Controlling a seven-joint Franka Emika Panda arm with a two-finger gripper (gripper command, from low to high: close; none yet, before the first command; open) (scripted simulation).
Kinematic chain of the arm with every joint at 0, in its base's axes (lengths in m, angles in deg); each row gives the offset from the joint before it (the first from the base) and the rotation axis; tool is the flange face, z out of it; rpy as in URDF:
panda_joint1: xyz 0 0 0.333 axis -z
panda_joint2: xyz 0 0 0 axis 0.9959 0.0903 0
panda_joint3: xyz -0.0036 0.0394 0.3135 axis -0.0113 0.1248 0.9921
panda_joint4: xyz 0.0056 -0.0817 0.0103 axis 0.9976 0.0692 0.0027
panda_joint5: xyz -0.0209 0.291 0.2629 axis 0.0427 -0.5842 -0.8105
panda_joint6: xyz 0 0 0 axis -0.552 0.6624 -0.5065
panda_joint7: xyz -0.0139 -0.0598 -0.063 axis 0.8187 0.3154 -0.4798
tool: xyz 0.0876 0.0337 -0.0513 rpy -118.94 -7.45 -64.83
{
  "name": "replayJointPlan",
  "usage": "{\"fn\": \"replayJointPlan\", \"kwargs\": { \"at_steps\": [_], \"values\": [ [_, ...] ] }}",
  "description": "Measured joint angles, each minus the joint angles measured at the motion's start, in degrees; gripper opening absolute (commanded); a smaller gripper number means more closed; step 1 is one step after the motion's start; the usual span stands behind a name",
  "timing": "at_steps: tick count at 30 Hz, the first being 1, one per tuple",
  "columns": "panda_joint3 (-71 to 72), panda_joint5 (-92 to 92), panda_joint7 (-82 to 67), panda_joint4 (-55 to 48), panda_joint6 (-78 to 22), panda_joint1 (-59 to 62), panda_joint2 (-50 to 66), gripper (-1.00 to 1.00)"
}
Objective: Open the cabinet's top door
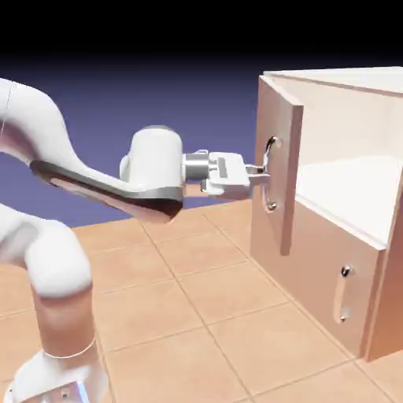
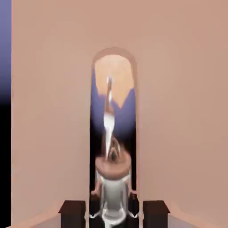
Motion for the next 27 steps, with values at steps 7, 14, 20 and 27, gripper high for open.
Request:
{"fn": "replayJointPlan", "kwargs": {
  "at_steps": [7,14,20,27],
  "values": [
    [9.07,-17.33,-9.69,6.02,-2.08,2.91,-9.30,-1.00],
    [17.14,-34.87,-19.46,10.37,-7.07,1.12,-17.32,-1.00],
    [25.30,-49.94,-26.32,12.32,-15.33,-3.97,-22.16,-1.00],
    [38.34,-67.66,-30.47,10.62,-29.36,-10.93,-22.76,-1.00]
  ]
}}
